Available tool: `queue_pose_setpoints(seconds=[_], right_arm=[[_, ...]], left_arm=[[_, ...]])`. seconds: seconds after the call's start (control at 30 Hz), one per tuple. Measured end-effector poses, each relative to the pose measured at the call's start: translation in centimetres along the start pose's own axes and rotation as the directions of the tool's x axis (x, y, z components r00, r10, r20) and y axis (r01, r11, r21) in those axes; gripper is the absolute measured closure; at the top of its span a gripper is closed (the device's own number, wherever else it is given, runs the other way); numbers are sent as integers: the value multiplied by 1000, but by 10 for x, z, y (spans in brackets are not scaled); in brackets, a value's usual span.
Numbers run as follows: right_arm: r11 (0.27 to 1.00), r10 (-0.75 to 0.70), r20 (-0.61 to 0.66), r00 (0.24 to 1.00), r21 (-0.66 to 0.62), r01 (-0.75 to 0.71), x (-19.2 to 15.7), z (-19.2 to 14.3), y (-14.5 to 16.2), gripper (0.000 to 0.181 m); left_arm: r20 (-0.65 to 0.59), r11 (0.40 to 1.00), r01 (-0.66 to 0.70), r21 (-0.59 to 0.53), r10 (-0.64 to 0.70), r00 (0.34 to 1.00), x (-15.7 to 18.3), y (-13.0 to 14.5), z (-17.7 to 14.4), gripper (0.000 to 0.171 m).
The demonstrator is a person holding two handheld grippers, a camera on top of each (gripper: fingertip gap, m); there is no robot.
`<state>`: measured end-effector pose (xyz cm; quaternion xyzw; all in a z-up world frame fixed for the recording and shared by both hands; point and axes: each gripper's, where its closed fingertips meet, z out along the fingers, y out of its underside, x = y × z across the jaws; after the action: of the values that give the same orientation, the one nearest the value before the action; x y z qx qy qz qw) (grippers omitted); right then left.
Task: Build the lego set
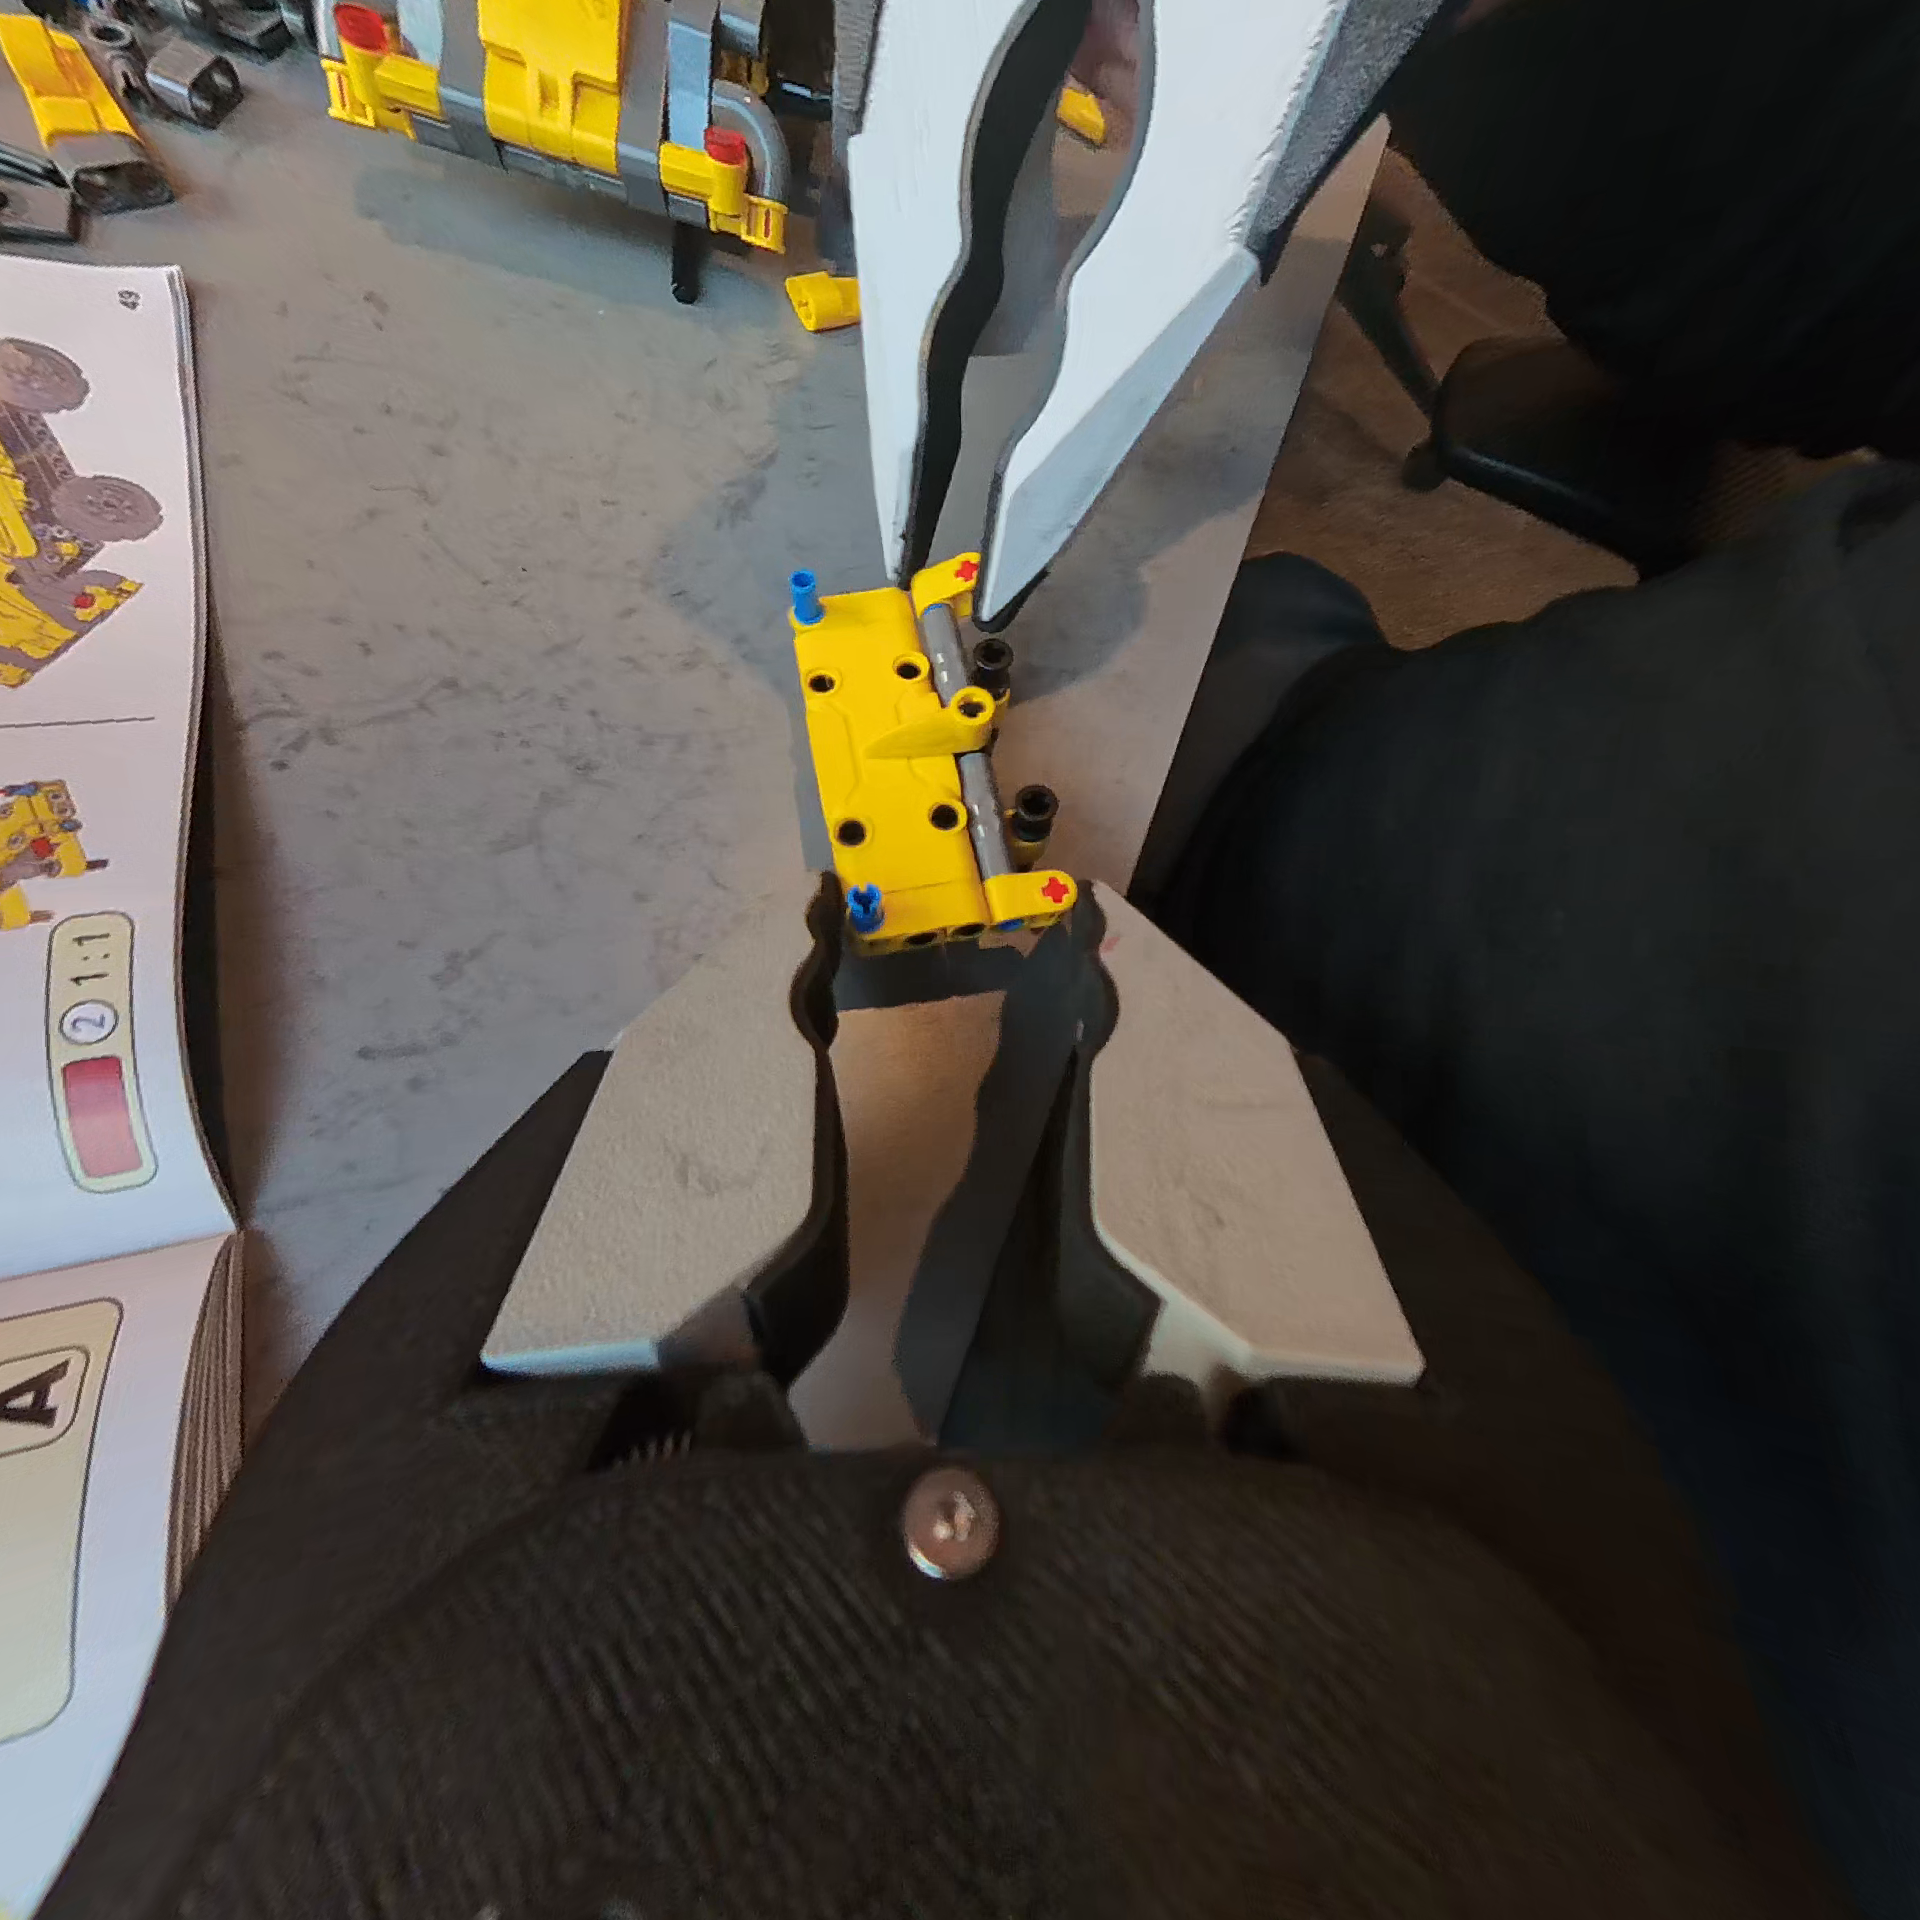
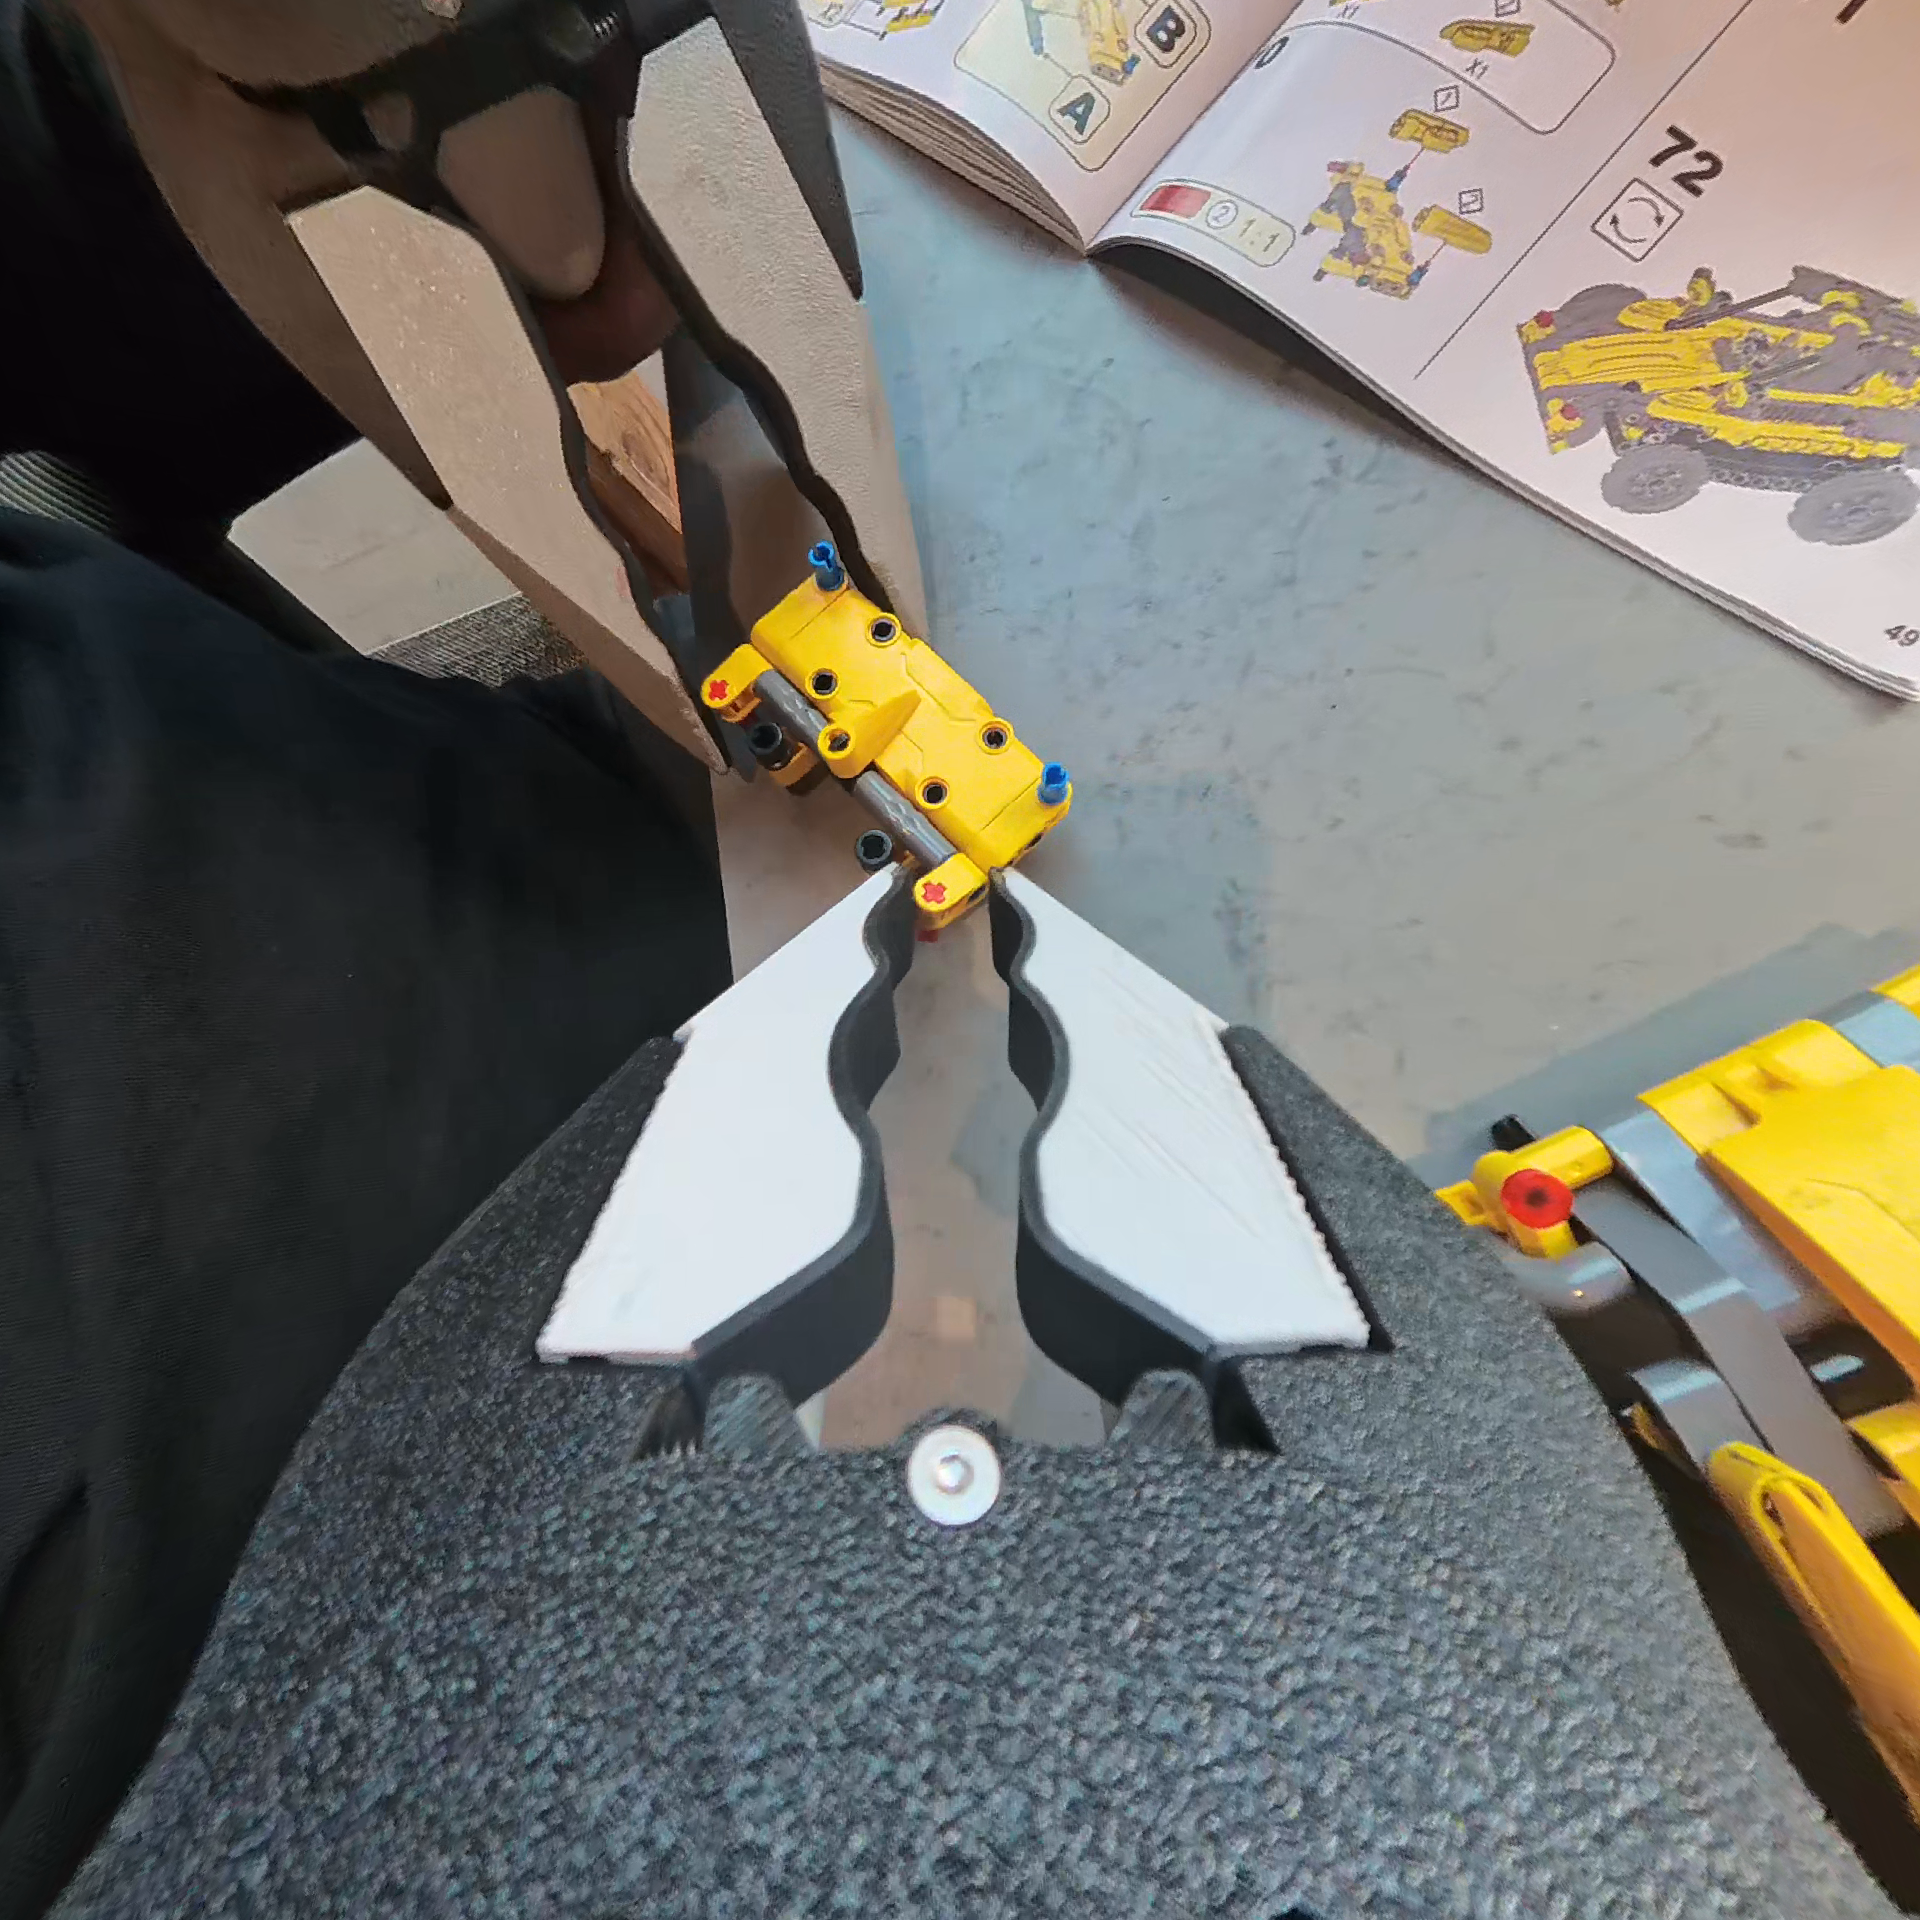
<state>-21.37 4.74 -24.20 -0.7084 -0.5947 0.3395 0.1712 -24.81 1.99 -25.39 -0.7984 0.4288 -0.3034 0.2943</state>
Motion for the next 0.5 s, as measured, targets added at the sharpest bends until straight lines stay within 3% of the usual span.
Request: queue_pose_setpoints(seconds=[0.17,0.33,0.5], right_arm=[[999,43,27,999,7,-44,-2,-1,-1,167],[996,91,60,994,7,-92,-4,-1,-2,167],[991,131,69,989,-2,-131,-5,-2,-1,167]], left_arm=[[31,999,-21,27,21,999,-5,-1,-8,122],[172,975,-221,31,212,962,-1,-4,-18,118],[267,916,-400,33,378,886,16,-11,-19,129]])
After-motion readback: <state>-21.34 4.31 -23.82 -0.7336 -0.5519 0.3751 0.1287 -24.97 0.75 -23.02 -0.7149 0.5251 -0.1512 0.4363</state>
